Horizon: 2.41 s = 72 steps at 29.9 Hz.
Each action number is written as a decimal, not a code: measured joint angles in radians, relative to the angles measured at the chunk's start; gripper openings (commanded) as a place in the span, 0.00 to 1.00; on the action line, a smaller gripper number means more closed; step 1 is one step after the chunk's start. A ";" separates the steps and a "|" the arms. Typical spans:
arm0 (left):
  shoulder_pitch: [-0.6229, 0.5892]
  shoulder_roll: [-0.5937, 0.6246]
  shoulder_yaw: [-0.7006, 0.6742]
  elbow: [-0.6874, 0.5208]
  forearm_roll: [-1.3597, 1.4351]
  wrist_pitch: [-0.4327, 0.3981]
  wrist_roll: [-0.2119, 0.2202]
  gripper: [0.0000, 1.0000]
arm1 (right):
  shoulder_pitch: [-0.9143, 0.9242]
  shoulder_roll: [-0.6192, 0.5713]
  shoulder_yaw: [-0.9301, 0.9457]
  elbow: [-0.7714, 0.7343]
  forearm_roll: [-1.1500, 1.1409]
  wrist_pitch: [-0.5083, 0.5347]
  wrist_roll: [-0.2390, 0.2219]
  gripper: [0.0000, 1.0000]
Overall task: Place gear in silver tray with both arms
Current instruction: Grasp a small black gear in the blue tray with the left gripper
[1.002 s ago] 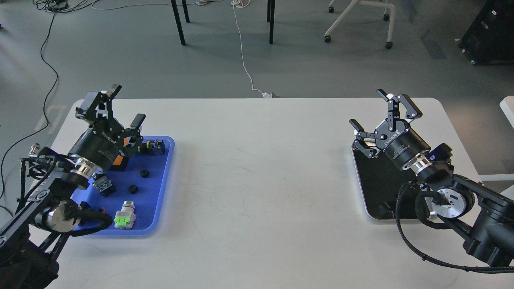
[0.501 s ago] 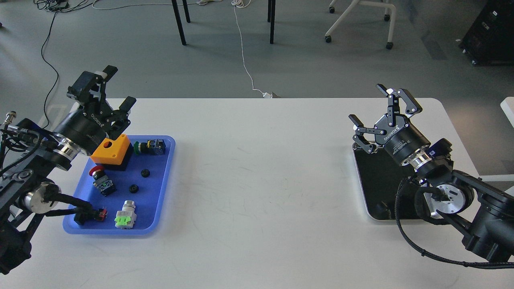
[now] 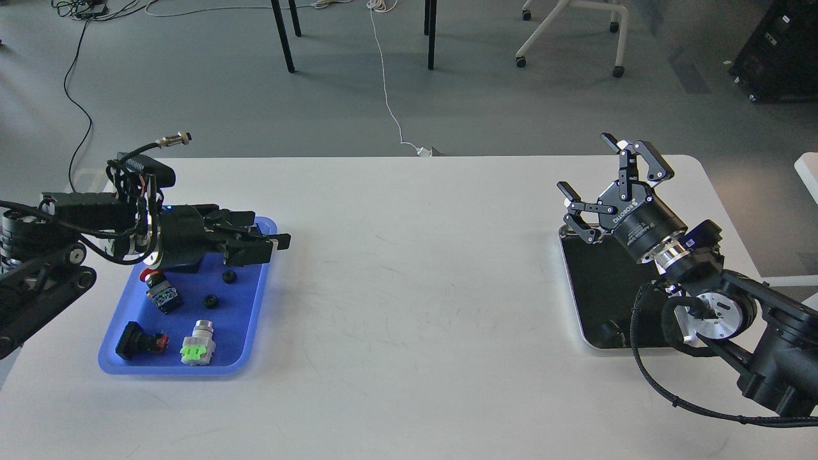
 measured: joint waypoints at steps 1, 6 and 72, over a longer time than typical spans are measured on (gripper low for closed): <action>-0.008 0.003 0.017 0.003 0.030 0.003 0.000 0.83 | 0.000 0.000 0.000 0.000 0.000 0.000 0.000 0.99; -0.019 0.002 0.060 0.063 0.079 0.007 0.000 0.74 | -0.002 -0.002 0.000 0.004 0.000 0.000 0.000 0.99; -0.009 -0.102 0.134 0.302 0.080 0.045 0.001 0.32 | -0.010 -0.002 0.004 0.005 0.000 0.000 0.000 0.99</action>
